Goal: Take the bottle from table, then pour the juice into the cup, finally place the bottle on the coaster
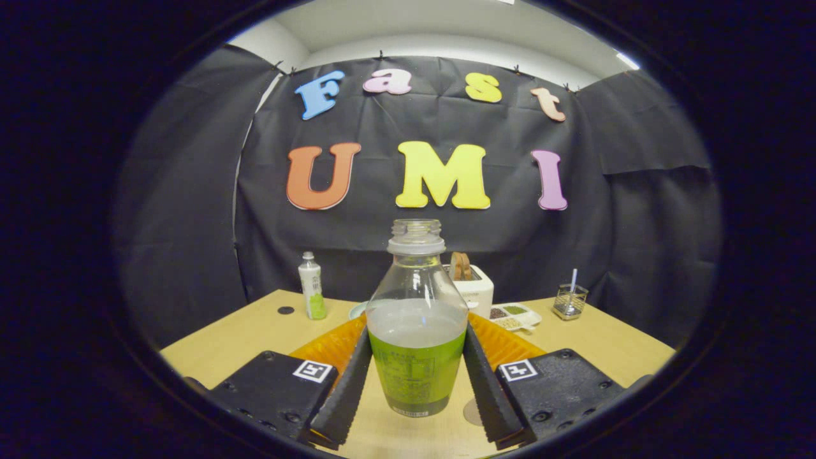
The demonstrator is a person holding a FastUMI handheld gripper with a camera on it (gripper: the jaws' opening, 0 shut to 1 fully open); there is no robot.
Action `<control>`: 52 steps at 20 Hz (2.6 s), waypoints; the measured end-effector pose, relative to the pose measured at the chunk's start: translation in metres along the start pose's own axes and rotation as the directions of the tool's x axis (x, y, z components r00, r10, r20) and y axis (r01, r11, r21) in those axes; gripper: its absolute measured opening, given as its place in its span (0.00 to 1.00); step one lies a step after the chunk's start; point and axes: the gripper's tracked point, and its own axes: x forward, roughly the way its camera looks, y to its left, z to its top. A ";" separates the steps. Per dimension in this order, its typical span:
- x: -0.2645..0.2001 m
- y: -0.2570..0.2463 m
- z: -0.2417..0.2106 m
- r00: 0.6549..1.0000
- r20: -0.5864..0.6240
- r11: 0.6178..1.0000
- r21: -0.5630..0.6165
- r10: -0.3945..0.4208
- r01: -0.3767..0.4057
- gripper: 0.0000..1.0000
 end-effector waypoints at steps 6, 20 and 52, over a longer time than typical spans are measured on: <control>0.033 -0.025 -0.039 0.999 -0.025 0.999 -0.014 -0.030 0.030 0.81; 0.031 -0.096 -0.075 0.998 -0.026 0.998 -0.027 -0.050 0.049 0.81; -0.145 -0.103 0.042 0.994 0.081 0.994 -0.081 -0.069 0.075 1.00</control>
